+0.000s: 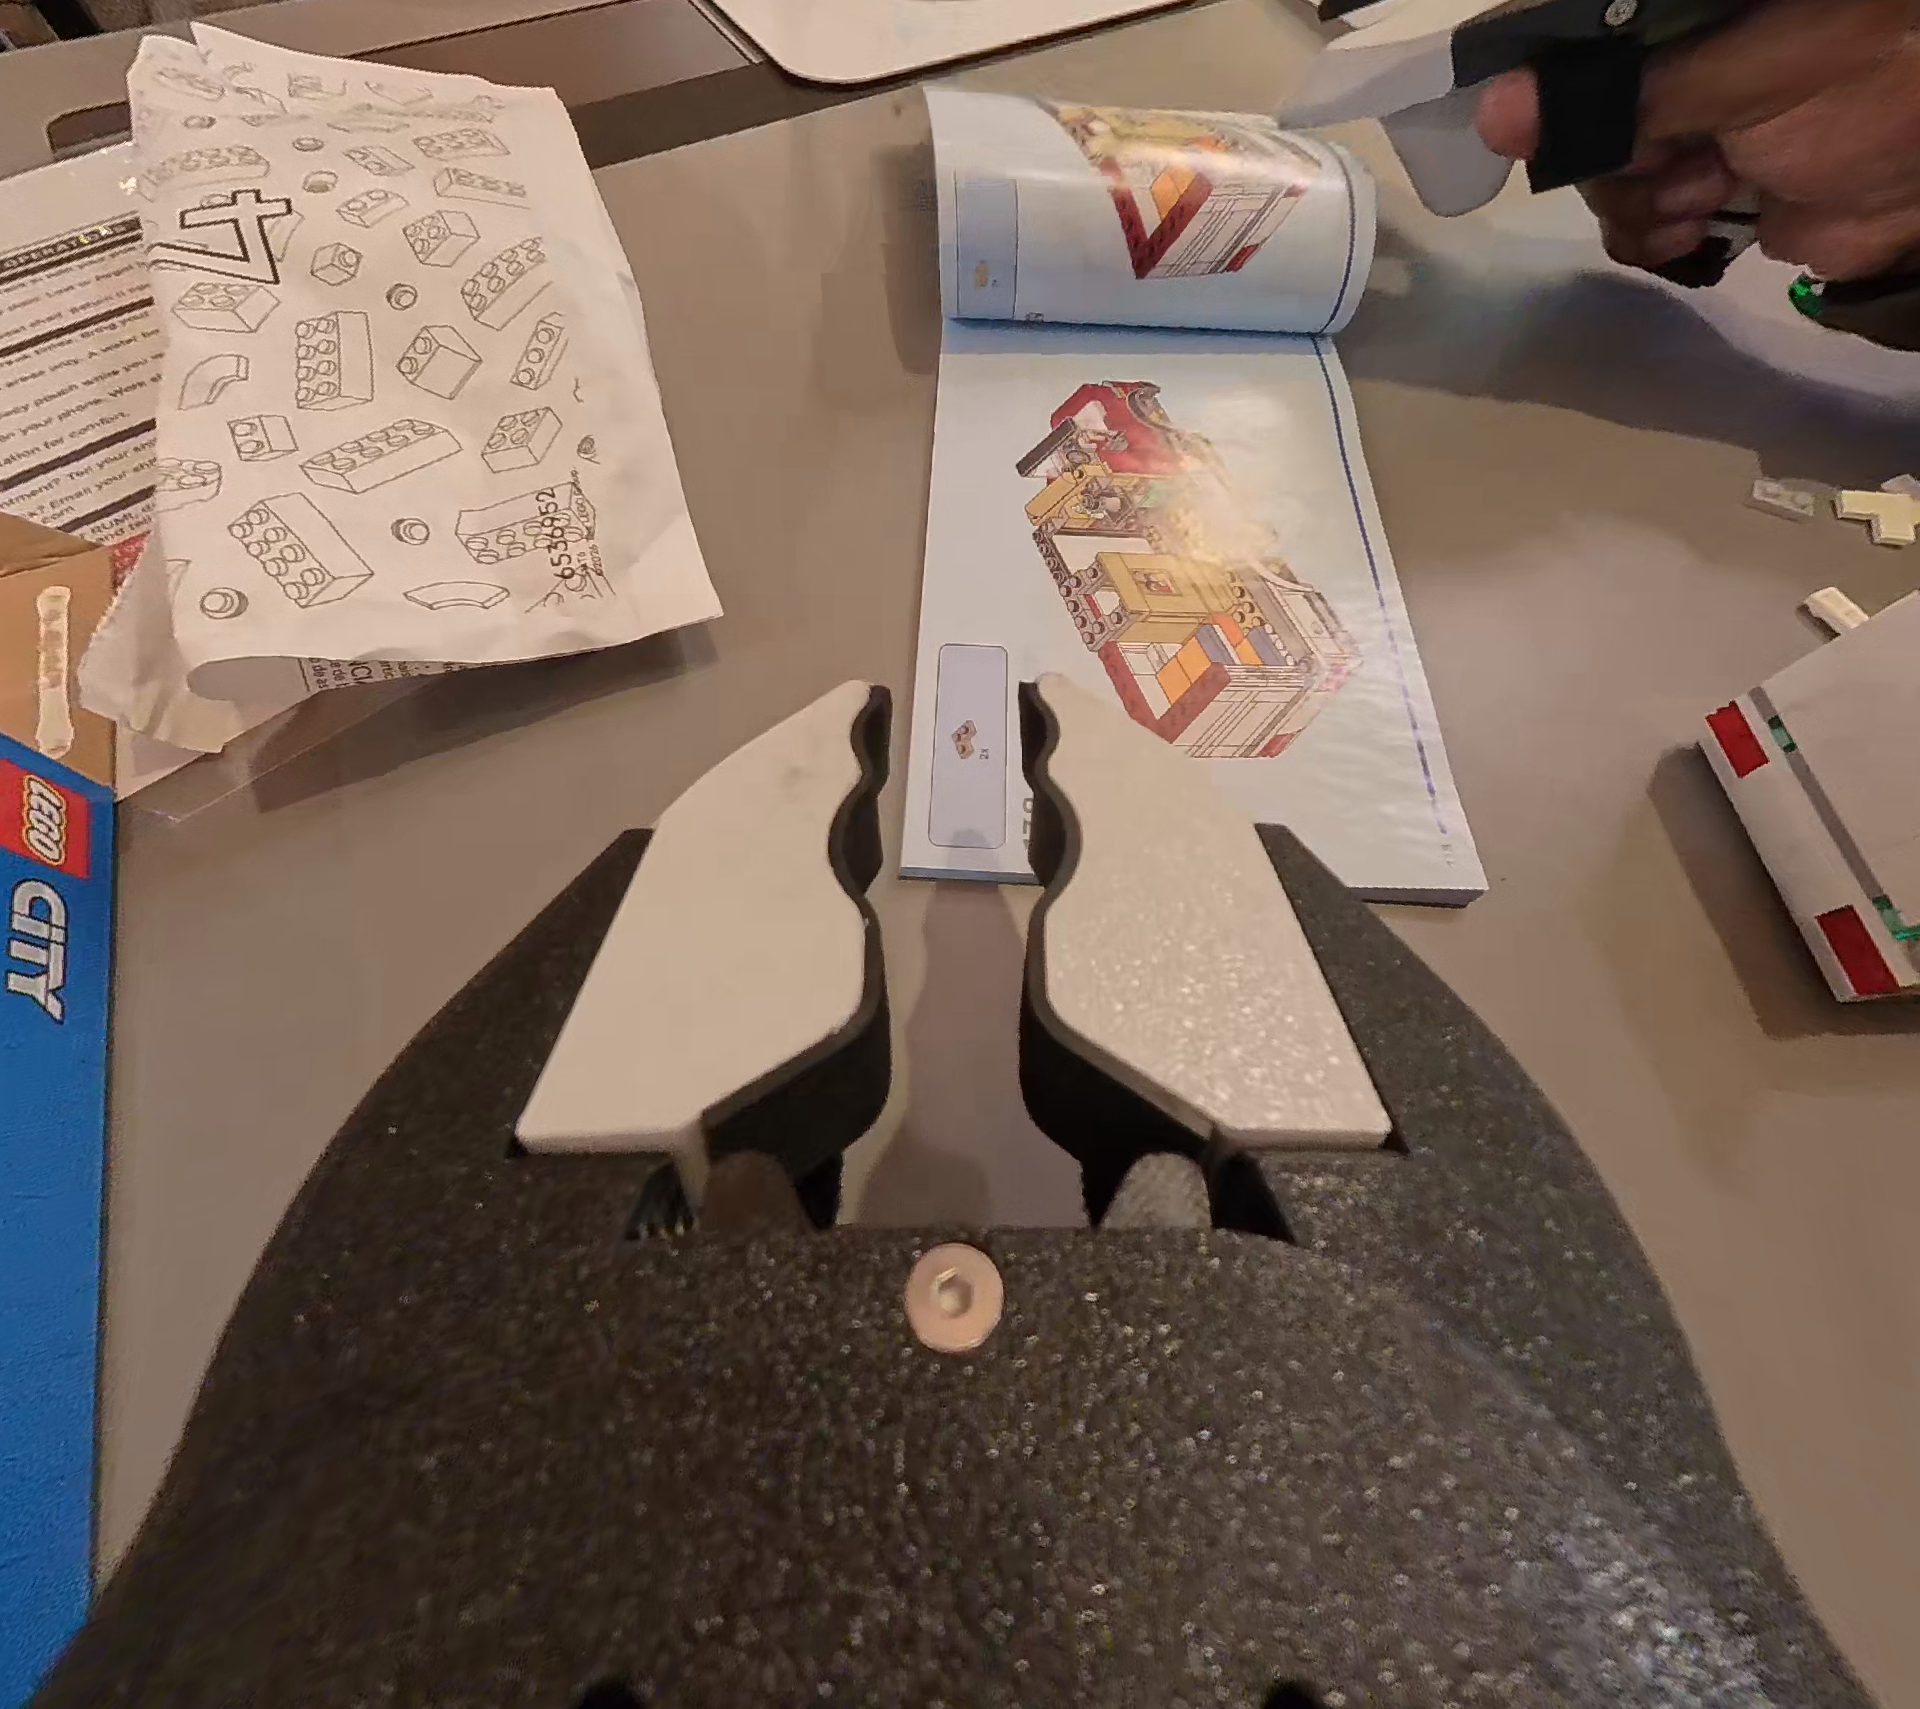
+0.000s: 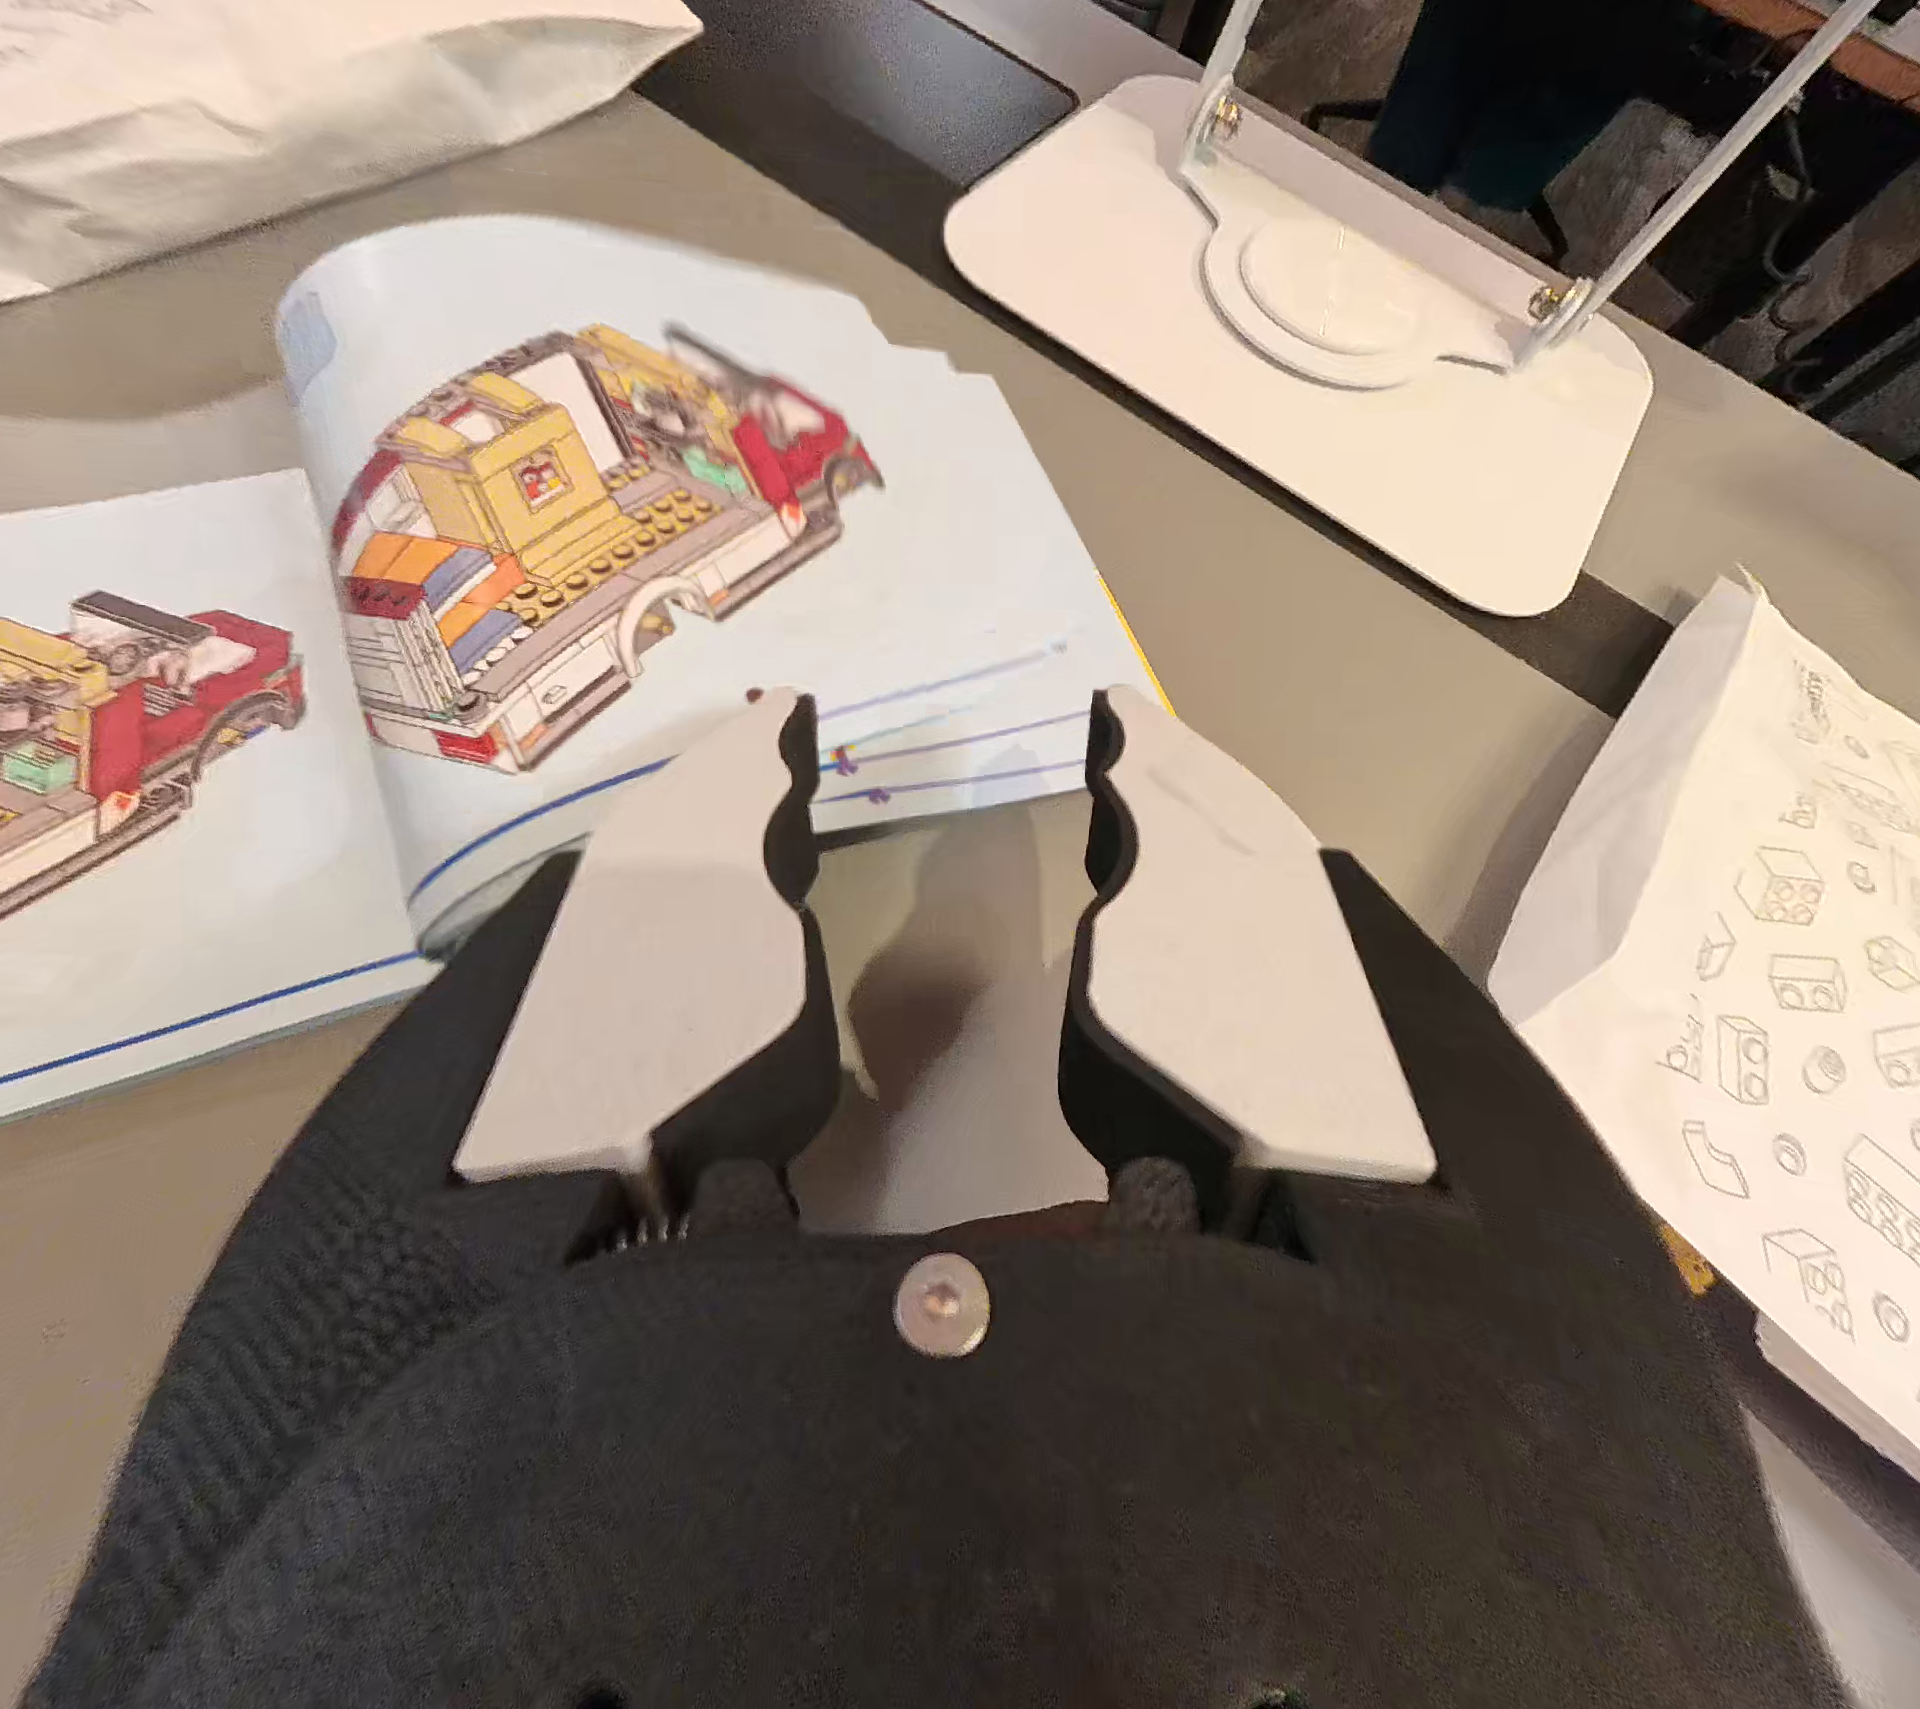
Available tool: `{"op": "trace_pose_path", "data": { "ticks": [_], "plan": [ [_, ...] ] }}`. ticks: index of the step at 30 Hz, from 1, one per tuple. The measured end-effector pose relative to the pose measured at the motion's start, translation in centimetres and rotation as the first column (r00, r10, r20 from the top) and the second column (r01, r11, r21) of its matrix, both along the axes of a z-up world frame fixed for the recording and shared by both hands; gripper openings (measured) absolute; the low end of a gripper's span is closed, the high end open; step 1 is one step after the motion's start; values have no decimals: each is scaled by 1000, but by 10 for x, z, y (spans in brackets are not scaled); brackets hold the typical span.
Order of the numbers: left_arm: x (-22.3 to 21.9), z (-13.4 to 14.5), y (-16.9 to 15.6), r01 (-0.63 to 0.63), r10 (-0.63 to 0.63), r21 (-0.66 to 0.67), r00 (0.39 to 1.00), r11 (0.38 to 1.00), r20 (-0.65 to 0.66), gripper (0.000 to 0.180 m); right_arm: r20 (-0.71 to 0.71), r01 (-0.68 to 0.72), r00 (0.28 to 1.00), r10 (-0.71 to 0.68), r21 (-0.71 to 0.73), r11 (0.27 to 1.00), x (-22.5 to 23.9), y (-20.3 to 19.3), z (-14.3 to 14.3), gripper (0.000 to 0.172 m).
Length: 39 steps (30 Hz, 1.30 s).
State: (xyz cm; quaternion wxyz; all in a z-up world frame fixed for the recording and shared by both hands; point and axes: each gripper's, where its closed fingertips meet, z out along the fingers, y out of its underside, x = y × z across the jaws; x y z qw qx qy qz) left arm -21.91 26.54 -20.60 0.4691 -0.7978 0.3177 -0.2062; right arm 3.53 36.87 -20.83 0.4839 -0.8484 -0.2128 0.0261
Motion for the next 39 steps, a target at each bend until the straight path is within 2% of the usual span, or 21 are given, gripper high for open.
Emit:
{"op": "trace_pose_path", "data": {
  "ticks": [6,11,18,23,30,39],
  "plan": [
    [-2,1,0,-3,3,0,1000,1000,5,24,57,-3,998,3,-1,1000,5,-13,1,50],
    [0,0,-2,19,-19,-3,1000,1000,-1,24,103,-80,992,77,27,996,-2,-44,13,49],
    [4,-3,-3,39,-37,25,998,999,-53,26,19,-301,953,301,2,954,-40,-110,32,41],
    [-2,3,3,8,1,115,997,993,-79,25,-45,-392,919,391,-19,920,-56,-141,24,41],
    [-16,8,14,-52,72,188,992,981,-104,25,-72,-420,907,416,-57,906,-54,-147,11,41],
    [-14,1,14,-28,61,191,984,981,-167,25,-72,-442,896,439,-49,895,-60,-151,13,41]
  ]
}}
